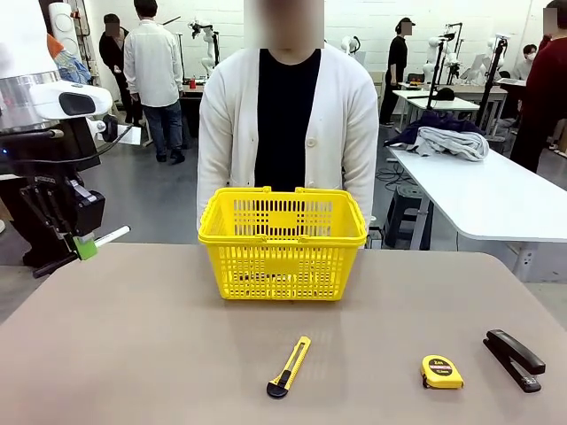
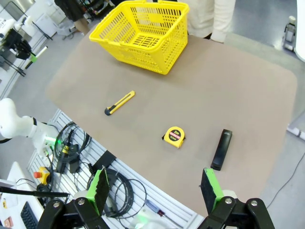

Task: Place the items the person wants into the basket.
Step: Pick up the item the person points to and place it in the Market Basket.

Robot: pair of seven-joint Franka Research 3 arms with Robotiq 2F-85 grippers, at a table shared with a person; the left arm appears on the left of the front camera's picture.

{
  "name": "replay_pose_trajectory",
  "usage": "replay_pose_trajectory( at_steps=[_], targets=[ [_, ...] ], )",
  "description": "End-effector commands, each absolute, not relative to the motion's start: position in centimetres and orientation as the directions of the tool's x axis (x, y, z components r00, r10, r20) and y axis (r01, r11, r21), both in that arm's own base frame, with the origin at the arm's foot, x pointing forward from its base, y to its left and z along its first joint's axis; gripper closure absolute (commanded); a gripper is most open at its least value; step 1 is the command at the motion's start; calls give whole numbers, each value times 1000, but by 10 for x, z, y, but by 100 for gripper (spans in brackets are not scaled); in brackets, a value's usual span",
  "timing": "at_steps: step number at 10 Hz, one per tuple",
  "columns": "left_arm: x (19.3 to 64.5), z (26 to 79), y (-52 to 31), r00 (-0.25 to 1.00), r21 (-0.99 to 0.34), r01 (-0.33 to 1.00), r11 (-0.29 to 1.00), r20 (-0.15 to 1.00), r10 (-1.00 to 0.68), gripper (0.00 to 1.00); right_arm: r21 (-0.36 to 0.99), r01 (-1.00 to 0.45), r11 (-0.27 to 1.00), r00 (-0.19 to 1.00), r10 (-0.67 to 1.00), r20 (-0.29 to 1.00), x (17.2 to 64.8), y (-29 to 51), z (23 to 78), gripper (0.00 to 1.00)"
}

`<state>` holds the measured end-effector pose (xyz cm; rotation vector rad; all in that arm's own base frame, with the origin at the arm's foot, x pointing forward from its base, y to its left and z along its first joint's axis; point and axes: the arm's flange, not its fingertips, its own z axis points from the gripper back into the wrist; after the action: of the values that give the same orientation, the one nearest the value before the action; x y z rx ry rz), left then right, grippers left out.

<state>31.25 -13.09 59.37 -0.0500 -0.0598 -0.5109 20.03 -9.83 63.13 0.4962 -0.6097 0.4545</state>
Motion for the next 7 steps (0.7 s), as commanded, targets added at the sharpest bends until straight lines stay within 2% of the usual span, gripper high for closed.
replay_pose_trajectory(
  at_steps=[1, 2, 3, 6, 7],
  targets=[
    [359, 619, -172, 712, 101, 696, 711, 36, -702, 88, 310, -547, 778, 727, 257, 637, 201, -97, 630, 0],
    [402, 628, -193, 633, 124, 771, 625, -39, -773, 88, 310, -547, 778, 727, 257, 637, 201, -97, 630, 0],
    [441, 636, -214, 563, 116, 824, 554, -64, -824, 88, 310, -547, 778, 727, 257, 637, 201, -97, 630, 0],
    [539, 638, -293, 362, 96, 929, 358, -33, -932, 88, 310, -547, 778, 727, 257, 637, 201, -97, 630, 0],
    [563, 634, -313, 330, 91, 941, 326, -31, -944, 88, 310, -547, 778, 727, 257, 637, 201, -97, 630, 0]
  ],
)
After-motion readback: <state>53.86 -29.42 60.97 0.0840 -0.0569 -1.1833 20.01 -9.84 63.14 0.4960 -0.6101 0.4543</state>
